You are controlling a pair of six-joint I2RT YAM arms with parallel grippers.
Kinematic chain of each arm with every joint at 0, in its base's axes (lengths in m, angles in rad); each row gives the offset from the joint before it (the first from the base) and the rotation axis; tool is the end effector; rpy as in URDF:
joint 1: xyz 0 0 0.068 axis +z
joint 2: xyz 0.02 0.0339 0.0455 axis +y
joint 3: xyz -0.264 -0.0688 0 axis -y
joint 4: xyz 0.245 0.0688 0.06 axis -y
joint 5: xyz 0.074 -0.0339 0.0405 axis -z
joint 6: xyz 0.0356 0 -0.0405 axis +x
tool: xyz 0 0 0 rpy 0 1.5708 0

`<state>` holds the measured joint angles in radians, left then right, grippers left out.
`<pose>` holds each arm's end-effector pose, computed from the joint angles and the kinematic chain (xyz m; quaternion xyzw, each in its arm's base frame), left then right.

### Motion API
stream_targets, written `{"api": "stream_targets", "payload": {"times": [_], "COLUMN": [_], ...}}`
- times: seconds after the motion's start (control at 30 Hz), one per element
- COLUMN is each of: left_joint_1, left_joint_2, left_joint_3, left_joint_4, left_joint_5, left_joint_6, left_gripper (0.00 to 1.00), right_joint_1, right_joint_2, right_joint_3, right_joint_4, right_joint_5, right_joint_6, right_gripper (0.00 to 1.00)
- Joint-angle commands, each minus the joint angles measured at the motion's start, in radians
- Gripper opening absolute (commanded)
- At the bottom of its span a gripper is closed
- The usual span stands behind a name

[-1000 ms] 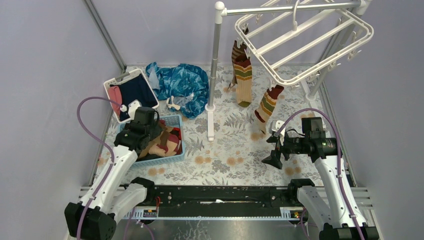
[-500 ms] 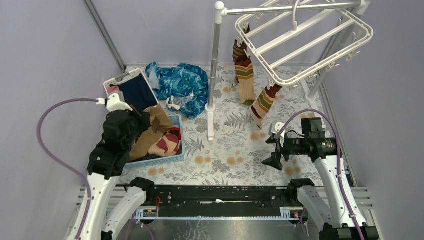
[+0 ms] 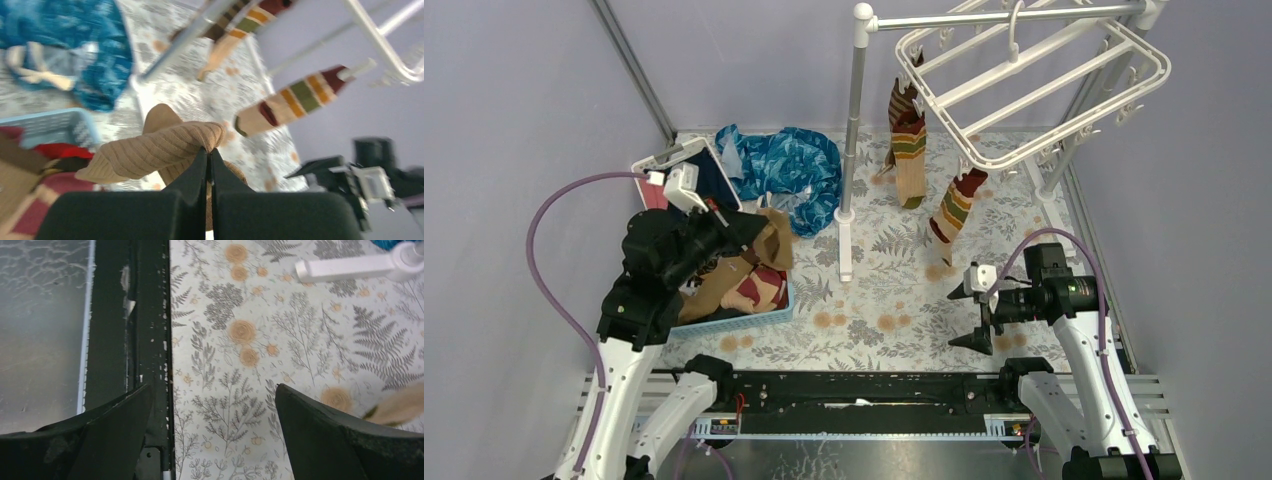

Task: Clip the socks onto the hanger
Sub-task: Pick up the sock from the bin.

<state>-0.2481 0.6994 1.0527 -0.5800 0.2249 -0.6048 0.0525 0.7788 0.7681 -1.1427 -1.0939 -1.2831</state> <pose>0.1270 -0.0404 0.4001 -0.0692 0.7777 -0.3359 0.5269 0.1125 0.0376 0.2737 -0.6021 0.5894 0.3133 0.4382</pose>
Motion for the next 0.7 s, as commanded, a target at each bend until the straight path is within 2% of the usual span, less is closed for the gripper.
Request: {"api": "stream_targets", "payload": {"times": [0.0,0.1,0.2,0.27,0.3,0.37,0.47,0.57,0.67], "left_joint_1": [-0.004,-0.006,-0.023,-0.054,-0.072,-0.121,-0.262,-0.379,-0.441], "left_joint_2": [0.031,0.053,0.081,0.115,0.136,0.187,0.294,0.432,0.567], "left_joint_3": [0.006,-0.067,-0.190,-0.256,-0.271,-0.263,-0.229,-0.189,-0.135], "left_joint_4": [0.197,0.378,0.707,0.856,0.865,0.776,0.668,0.666,0.655], "left_joint_5": [0.365,0.577,0.740,0.806,0.818,0.804,0.717,0.693,0.718], "left_joint_6": [-0.122,-0.266,-0.457,-0.523,-0.521,-0.446,-0.336,-0.327,-0.331], "left_gripper": [0.00,0.00,0.00,0.00,0.00,0.00,0.00,0.00,0.00], "right_joint_1": [0.006,0.007,0.007,0.007,0.007,0.007,0.007,0.010,0.023], "right_joint_2": [-0.006,-0.001,-0.007,-0.008,-0.008,-0.008,0.005,0.030,0.056], "right_joint_3": [0.012,0.054,0.084,0.108,0.122,0.161,0.223,0.274,0.308], "right_joint_4": [-0.265,-0.323,-0.324,-0.325,-0.325,-0.325,-0.328,-0.331,-0.334], "right_joint_5": [-0.135,-0.155,-0.164,-0.163,-0.163,-0.169,-0.199,-0.248,-0.294], "right_joint_6": [-0.394,-0.461,-0.455,-0.448,-0.442,-0.428,-0.422,-0.457,-0.506], "right_gripper": [1.00,1.00,1.00,1.00,1.00,1.00,1.00,1.00,1.00]}}
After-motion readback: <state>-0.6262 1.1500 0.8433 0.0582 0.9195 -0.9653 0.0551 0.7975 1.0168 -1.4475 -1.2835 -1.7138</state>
